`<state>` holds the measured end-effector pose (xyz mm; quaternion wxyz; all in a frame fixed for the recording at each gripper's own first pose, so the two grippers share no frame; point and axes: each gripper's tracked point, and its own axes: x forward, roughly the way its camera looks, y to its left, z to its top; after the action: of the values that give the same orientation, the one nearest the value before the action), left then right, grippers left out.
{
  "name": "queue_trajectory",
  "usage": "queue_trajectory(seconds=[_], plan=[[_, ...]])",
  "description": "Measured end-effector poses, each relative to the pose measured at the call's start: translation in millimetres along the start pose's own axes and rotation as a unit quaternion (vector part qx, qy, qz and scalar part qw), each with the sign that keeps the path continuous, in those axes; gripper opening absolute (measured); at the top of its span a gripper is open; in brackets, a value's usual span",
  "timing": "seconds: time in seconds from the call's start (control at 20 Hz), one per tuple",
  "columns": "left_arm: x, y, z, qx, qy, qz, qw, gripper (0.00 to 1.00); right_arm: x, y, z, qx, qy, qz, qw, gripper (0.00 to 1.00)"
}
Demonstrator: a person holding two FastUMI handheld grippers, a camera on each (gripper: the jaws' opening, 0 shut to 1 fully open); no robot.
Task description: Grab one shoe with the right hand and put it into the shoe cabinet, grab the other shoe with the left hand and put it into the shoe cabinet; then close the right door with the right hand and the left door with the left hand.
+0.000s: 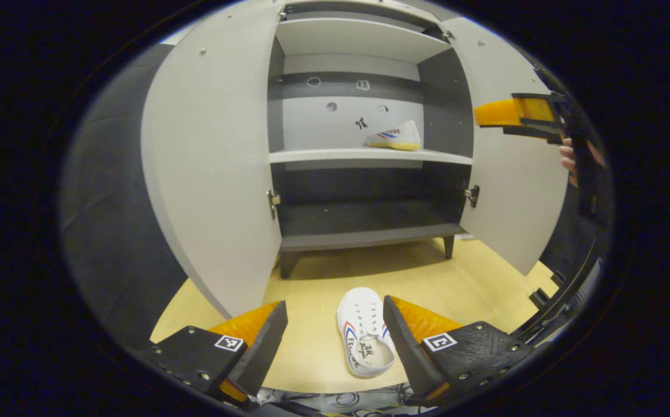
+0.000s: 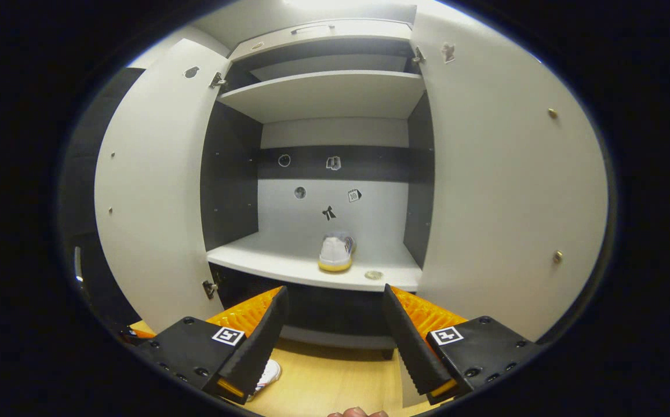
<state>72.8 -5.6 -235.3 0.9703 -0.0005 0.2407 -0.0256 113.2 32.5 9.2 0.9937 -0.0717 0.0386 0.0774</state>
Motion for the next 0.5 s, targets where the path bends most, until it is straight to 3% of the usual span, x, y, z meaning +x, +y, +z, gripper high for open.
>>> queue_trajectory(seconds=[0.15,0.35,0.5], plan=[[34,-13,-37,0.004,0.034,-0.029,0.999,0.94,-43,-20,-29,0.003,0.033,-0.031,0.999,1.00],[75,-11,-87,0.047,0.082,-0.031,0.995,0.97,-95,-60,-60,0.002,0.074,-0.097,0.993,0.97],[94,-10,-111,0.051,0.108,-0.041,0.992,0.96,-131,-99,-67,0.015,0.084,-0.158,0.984,1.00]])
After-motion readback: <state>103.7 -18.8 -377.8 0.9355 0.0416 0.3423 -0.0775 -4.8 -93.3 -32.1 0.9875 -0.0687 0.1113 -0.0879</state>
